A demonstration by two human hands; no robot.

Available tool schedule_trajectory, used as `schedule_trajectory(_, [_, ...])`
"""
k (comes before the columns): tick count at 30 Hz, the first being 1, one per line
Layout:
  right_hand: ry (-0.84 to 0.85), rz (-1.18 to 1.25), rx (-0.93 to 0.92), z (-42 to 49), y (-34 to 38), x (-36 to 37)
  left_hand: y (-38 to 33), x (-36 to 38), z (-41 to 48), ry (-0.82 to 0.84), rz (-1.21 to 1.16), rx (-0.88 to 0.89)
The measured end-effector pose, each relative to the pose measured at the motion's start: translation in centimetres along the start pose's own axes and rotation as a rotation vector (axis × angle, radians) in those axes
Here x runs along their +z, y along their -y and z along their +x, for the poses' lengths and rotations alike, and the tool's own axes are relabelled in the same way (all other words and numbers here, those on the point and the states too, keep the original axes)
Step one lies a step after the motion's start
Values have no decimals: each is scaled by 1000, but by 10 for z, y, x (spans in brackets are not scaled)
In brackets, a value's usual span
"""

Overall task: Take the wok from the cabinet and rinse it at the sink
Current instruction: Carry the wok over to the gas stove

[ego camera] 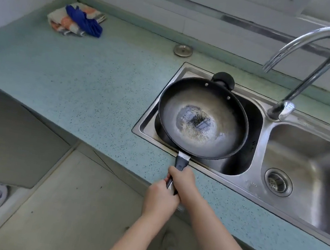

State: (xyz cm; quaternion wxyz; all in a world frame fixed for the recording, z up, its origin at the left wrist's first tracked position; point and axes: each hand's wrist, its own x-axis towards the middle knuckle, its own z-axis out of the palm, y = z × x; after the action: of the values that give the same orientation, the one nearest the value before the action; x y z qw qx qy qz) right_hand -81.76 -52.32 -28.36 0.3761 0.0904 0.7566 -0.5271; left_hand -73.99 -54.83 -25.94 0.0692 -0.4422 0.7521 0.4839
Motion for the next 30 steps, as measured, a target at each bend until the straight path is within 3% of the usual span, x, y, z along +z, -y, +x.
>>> schedule_trajectory(14, [224, -308, -252, -33, 25, -10, -19, 3, -44, -263, -251, -51])
schedule_trajectory(25, [467, -625, -519, -87, 28, 41, 5, -32, -93, -528, -483, -183])
schedule_trajectory(30, [591, -677, -555, -133, 11, 70, 36, -50, -132, -633, -550, -245])
